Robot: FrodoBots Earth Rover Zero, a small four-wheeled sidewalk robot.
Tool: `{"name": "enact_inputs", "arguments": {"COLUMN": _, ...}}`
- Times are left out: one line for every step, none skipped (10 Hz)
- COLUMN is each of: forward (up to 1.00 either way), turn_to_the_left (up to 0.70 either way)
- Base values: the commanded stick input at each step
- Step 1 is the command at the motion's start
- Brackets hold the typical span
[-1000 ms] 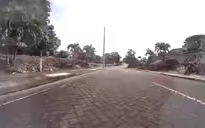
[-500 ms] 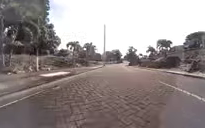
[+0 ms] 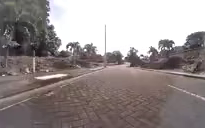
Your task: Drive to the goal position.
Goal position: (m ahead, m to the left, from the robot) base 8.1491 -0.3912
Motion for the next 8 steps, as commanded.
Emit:
{"name": "enact_inputs", "arguments": {"forward": 0.70, "turn_to_the_left": 0.00}}
{"name": "enact_inputs", "arguments": {"forward": 0.70, "turn_to_the_left": 0.00}}
{"name": "enact_inputs", "arguments": {"forward": 0.70, "turn_to_the_left": 0.00}}
{"name": "enact_inputs", "arguments": {"forward": 0.70, "turn_to_the_left": 0.00}}
{"name": "enact_inputs", "arguments": {"forward": 0.70, "turn_to_the_left": 0.00}}
{"name": "enact_inputs", "arguments": {"forward": 0.70, "turn_to_the_left": 0.00}}
{"name": "enact_inputs", "arguments": {"forward": 0.70, "turn_to_the_left": -0.08}}
{"name": "enact_inputs", "arguments": {"forward": 0.70, "turn_to_the_left": -0.22}}
